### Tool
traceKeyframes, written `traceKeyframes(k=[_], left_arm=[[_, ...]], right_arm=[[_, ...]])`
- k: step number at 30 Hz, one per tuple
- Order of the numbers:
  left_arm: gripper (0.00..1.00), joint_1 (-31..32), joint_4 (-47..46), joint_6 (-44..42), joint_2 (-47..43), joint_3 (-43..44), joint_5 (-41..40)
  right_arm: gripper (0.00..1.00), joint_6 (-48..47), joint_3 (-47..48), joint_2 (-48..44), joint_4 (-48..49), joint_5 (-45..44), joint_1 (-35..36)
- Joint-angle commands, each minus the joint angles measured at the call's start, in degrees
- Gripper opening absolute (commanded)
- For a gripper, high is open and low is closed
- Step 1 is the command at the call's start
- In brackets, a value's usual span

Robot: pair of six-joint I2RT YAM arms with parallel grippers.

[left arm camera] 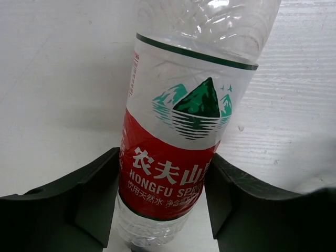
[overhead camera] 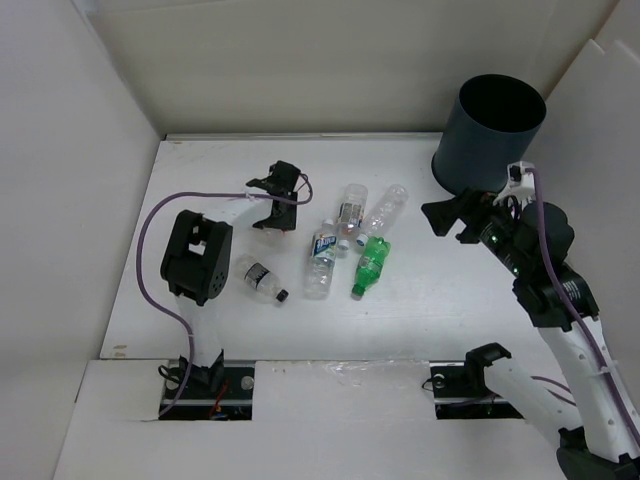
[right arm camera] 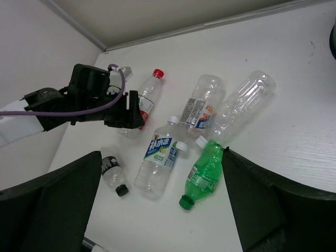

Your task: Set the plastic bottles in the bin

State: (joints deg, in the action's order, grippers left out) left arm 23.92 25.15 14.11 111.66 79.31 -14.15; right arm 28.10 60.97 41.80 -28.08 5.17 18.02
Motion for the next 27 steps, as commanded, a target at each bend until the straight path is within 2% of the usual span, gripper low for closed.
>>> traceKeyframes(k=[1,2,3,4,9,13,14,17,21,27], left_arm=[[0.28,-0.02,1.92,1.79,2.78,0.76,3.52],[0.18,-0.02,2.71,2.5,2.78,1.28,3.52],[0.02,-0.02,2.71,2.5,1.3,2.51,3.52],[0.0,-0.02,2.71,2.5,0.41,3.3,4.04],[0.0,-0.02,2.72,2.5,-9.15,6.99,6.84],[0.0,-0.02,0.25,-0.92,-21.36,7.0,19.92],[0.0,-0.02,-0.36,-1.97,-22.78,7.0,26.3],[0.0,0.77,-1.85,-2.51,-26.91,8.31,33.12],[0.0,2.27,-1.86,-1.28,-28.78,11.04,42.24],[0.0,2.27,-3.52,1.09,-29.91,12.71,45.71]], right_arm=[[1.0,0.29,0.29,0.3,4.69,2.21,-0.18],[1.0,0.29,0.29,0.3,5.57,2.21,-0.18],[1.0,0.81,0.29,0.82,6.1,2.82,-0.18],[1.0,0.82,-0.23,1.52,6.71,3.79,-0.18],[1.0,2.14,0.37,7.75,12.6,9.15,-0.18],[1.0,5.64,3.1,14.68,19.27,15.03,-0.18],[1.0,6.44,3.89,16.37,20.85,17.22,-0.18],[1.0,9.07,7.57,23.66,27.97,21.01,-0.18],[1.0,13.82,12.94,31.75,36.14,25.93,0.88],[1.0,20.5,16.29,36.68,46.52,30.24,3.69]])
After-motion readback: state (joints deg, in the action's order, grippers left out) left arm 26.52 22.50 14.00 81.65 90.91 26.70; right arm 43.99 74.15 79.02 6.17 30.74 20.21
